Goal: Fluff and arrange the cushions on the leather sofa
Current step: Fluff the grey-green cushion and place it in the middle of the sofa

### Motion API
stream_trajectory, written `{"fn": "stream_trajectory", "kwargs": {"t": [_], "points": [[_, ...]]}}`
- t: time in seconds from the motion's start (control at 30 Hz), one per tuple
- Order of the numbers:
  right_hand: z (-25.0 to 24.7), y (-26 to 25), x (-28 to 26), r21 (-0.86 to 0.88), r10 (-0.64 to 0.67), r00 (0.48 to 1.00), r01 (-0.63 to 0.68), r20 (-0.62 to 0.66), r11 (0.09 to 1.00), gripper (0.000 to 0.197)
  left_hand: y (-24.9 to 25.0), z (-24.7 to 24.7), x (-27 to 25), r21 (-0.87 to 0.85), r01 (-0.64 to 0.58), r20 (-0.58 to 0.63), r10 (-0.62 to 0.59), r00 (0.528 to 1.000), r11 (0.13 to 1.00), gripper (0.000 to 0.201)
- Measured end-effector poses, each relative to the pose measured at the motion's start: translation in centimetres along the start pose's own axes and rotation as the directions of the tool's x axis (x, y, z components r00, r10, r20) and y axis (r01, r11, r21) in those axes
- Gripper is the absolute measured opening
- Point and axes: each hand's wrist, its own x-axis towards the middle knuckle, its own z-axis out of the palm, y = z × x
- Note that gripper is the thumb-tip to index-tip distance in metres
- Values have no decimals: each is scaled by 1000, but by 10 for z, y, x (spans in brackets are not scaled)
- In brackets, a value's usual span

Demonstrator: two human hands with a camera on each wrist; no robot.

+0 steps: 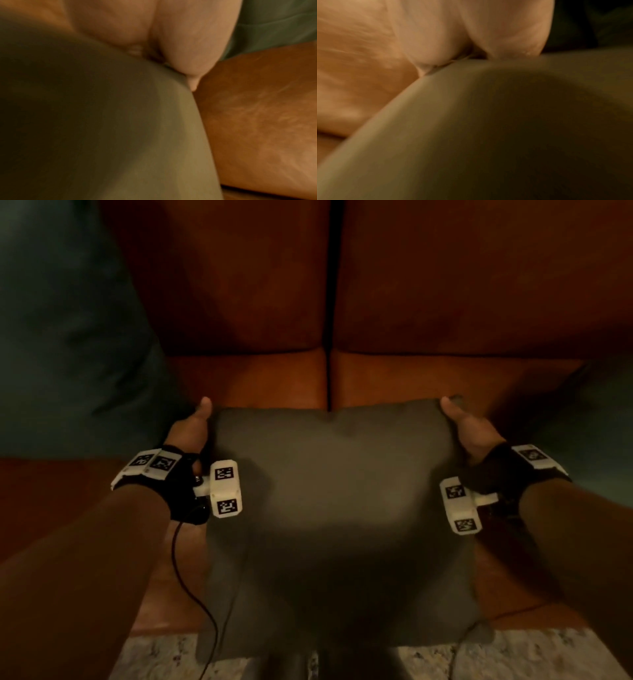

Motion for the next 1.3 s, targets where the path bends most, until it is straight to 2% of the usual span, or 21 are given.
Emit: {"fn": "stream_trajectory", "kwargs": {"t": [0.1,0.2,0.23,0.33,0.43,0.5,0.53,0.57,0.6,0.67,0.7,0.77,0.8,0.87,0.97,1.0,1.1,1.17,1.3], "points": [[8,-34,-80,91,-74,996,70,45,993,95,6,1,-31,-11,-186,-141,183,973,982,70],[-5,-59,-133,169,-217,975,205,55,964,44,17,-5,-65,-175,-344,-190,312,931,922,52],[-11,-67,-143,180,-268,962,255,48,950,37,24,-7,-79,-222,-384,-199,344,918,896,46],[-21,-107,-169,207,-428,904,419,0,884,43,61,-15,-110,-278,-511,-256,450,856,813,32],[-26,-157,-182,246,-562,824,562,-77,790,40,109,-22,-124,-292,-654,-362,552,751,698,34],[-24,-185,-175,232,-634,759,650,-148,724,38,139,-22,-124,-289,-712,-402,594,697,640,36],[-21,-197,-169,218,-659,730,683,-181,697,45,153,-21,-121,-268,-711,-401,596,696,650,38],[-17,-206,-160,211,-665,720,694,-198,689,56,165,-17,-115,-235,-686,-375,587,718,689,42],[-13,-212,-150,215,-644,744,668,-176,713,66,174,-15,-108,-210,-632,-319,559,766,746,52],[-8,-220,-131,210,-547,836,543,-43,813,82,185,-11,-97,-200,-468,-155,444,883,861,85],[-8,-222,-120,202,-510,860,499,3,843,93,187,-12,-88,-206,-416,-111,401,909,886,99],[-9,-225,-108,176,-494,869,485,11,857,106,187,-13,-63,-141,-440,-117,426,897,887,105],[-8,-226,-108,164,-510,860,504,-6,848,104,188,-14,-59,-93,-476,-136,462,876,875,99],[-4,-228,-109,145,-556,828,560,-65,816,85,195,-10,-83,-76,-531,-183,511,840,844,80],[1,-228,-104,91,-624,777,630,-85,771,37,200,-10,-82,-12,-546,-242,528,814,838,57],[3,-227,-99,57,-626,776,631,-79,774,27,198,-11,-76,34,-532,-241,524,817,846,57],[3,-225,-87,-47,-628,771,627,-109,778,19,197,-11,-76,57,-470,-206,471,858,881,66],[2,-225,-82,-117,-633,762,622,-139,774,16,198,-11,-72,85,-468,-225,474,851,880,66],[-1,-227,-80,-186,-642,742,615,-193,766,11,195,-6,-71,156,-480,-320,504,802,863,63]]}}
